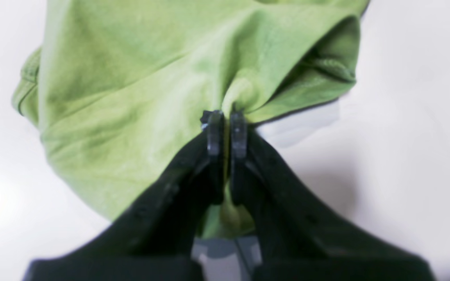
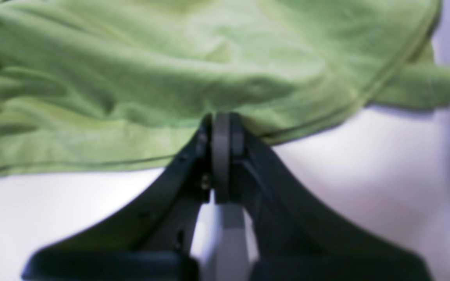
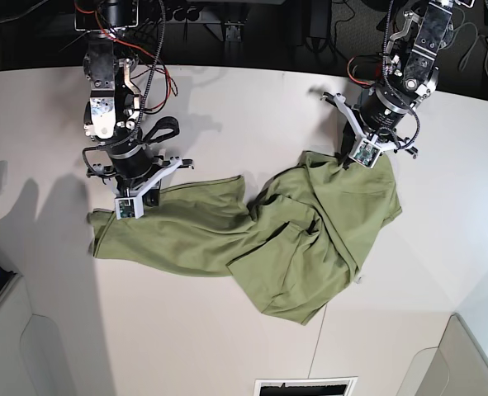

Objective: Layout the t-shirt on the table in an organized manner, then fold the t-shirt properly
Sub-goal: 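Lift the shirt edge with the right gripper and regrasp it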

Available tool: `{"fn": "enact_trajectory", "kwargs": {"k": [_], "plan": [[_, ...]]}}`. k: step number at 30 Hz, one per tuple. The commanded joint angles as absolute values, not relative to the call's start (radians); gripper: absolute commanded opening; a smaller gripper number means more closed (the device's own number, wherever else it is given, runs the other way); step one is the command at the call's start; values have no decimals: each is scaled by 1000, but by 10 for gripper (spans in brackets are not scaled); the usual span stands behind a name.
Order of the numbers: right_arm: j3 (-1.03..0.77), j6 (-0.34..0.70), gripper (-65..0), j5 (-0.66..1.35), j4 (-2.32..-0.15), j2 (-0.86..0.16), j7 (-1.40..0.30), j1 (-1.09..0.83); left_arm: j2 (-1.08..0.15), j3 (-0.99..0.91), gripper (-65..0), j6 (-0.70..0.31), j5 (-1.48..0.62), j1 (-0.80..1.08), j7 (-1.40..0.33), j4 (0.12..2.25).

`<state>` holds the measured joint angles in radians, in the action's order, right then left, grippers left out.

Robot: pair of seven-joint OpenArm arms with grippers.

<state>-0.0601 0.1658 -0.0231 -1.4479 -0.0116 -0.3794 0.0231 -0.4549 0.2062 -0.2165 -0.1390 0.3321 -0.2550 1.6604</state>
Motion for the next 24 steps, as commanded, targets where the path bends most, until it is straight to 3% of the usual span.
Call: {"fn": "enact_trajectory", "kwargs": {"k": [1, 11, 14, 16, 20, 24], "plan": [[-80, 165, -650, -27, -1462, -33, -379, 41, -469, 201, -650, -209, -119, 333, -301, 1662], [-248, 165, -650, -4, -1462, -190, -466, 37, -550, 202, -650, -217, -92, 332, -327, 1662], [-303, 165, -650, 42, -1462, -231, -467, 38, -587, 202, -650, -301, -93, 332, -327, 1663], [-337, 168, -650, 102, -1463, -246, -466, 38, -603, 202, -600, -366, -104, 333, -339, 1665], [-397, 302, -650, 234, -1464, -246, -475, 37, -621, 202, -468, -455, -193, 333, -362, 1682], [-411, 502, -647, 490, -1465, -229, -593, 36, -624, 202, -467, -457, -229, 332, -364, 1710]]}}
